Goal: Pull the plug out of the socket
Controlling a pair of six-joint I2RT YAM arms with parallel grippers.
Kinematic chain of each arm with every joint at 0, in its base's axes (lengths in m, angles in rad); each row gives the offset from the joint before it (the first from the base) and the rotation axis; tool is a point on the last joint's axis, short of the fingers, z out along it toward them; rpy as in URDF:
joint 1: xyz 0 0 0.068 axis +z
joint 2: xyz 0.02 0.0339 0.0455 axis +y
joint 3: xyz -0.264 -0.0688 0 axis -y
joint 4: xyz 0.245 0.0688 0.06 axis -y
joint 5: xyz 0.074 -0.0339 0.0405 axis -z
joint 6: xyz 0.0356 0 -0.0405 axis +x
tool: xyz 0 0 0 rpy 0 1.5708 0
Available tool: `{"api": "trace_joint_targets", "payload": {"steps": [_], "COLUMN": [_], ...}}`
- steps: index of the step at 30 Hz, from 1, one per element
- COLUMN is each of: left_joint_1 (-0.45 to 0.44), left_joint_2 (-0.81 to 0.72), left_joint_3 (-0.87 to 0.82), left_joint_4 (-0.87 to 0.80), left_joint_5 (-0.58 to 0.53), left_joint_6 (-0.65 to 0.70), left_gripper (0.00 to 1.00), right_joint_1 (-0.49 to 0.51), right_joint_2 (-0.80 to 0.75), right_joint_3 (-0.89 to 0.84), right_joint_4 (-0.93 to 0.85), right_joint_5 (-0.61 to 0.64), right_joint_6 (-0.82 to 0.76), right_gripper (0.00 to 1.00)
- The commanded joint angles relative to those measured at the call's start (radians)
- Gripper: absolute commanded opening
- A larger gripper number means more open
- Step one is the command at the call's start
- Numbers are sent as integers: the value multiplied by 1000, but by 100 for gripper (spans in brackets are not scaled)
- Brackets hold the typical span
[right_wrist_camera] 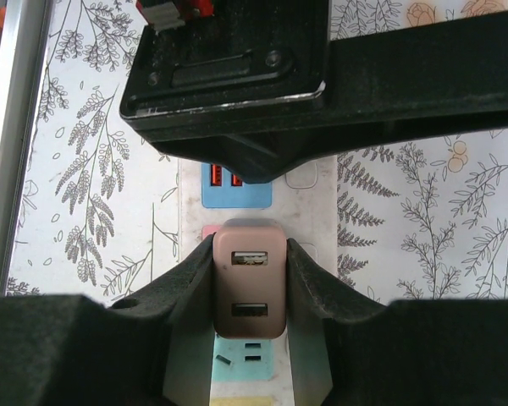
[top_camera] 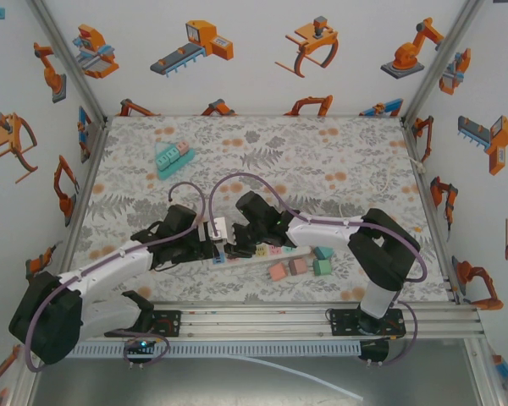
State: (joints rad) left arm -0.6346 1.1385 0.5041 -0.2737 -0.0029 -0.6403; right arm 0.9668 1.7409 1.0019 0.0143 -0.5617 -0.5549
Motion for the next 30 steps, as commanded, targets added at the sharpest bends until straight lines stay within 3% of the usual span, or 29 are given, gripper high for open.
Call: {"api": "trace_joint_targets", "payload": {"steps": [1, 30], "left_joint_1": [3, -2], "left_joint_2": [49, 72], "left_joint_3": [-3, 20], "left_joint_4": [-85, -109], "left_joint_5": [-10, -14], "left_joint_6": [50, 78], "left_gripper": [81, 81], "right_joint_1": [-1, 0], "right_joint_2": [-17, -148], "right_joint_3": [32, -4], "right_joint_4": [66, 108], "right_joint_5": [-48, 56], "right_joint_6": [51, 98], "right_gripper": [18, 15]}}
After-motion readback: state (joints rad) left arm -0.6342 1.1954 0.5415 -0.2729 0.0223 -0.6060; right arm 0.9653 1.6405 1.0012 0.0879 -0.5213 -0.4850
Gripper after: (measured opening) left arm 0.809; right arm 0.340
